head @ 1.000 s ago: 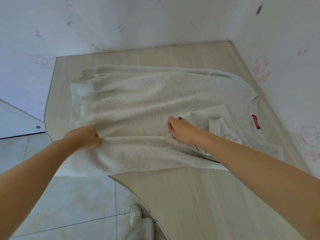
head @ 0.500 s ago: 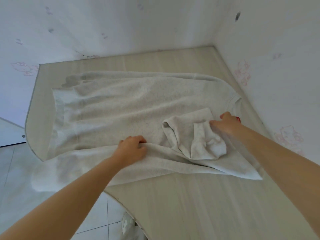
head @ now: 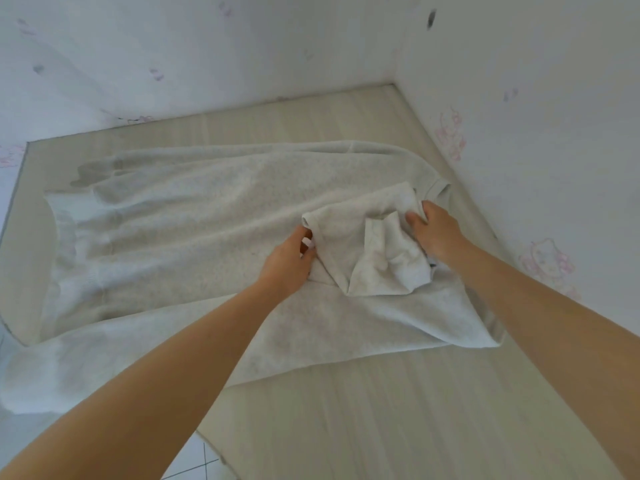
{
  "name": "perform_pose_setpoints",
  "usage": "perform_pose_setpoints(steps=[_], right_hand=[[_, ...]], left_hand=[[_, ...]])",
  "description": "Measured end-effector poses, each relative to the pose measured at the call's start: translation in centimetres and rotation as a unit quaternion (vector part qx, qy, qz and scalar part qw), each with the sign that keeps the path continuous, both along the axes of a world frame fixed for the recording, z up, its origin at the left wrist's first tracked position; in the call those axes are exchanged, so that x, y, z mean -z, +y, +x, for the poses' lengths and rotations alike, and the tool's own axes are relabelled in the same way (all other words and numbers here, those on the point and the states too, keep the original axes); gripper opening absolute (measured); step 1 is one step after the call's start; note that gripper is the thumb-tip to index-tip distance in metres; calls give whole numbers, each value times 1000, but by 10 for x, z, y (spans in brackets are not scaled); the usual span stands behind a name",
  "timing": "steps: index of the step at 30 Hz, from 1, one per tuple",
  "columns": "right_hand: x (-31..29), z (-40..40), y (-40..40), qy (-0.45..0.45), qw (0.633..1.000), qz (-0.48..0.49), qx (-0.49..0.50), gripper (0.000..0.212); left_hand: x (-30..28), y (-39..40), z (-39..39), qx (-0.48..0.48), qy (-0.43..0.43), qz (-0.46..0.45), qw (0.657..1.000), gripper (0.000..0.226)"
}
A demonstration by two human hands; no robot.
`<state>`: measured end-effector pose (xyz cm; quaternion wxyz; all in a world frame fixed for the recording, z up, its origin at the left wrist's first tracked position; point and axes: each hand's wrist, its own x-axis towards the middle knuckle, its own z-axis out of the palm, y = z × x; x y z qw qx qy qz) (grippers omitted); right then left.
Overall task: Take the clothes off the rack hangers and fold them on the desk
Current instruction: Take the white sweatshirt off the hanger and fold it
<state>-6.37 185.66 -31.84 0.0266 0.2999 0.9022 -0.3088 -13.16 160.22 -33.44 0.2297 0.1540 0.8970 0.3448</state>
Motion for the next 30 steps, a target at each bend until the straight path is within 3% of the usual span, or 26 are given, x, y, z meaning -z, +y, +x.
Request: perform_pose_setpoints(steps=[4,6,10,14,18,22,26,27,29,30], right_hand=[[-4,23,9,-199,975,-92,39,77],[-10,43,19,-282,949,-136,48,88],[-17,86,36,-420,875,-236,-35,60],[-24,102,49,-410,879,-238,-50,45],[-25,105,49,-435,883,-171,-40,53],[-22,108,23,-535,838,-60,-88,49],[-31,97,18,-580,797,50,-160,35],[-31,92,20,-576,799,64,-160,28],[-28,82,30,-513,848,60,-117,3],[-28,74,35,-468,875,70,-100,11]], left_hand=[[9,-7,2,-25,-80,-18,996,29],[7,-13,2,-7,-91,-27,996,30],[6,-19,5,18,-103,-41,994,27],[5,-16,10,47,-69,-78,994,25],[5,-12,24,88,-36,-102,990,21],[6,-11,32,153,-14,-127,980,18],[2,-16,20,174,-55,-148,972,26],[0,-17,13,178,-57,-161,969,29],[-7,-22,-8,159,-37,-173,971,36],[-10,-25,-21,136,-21,-164,977,37]])
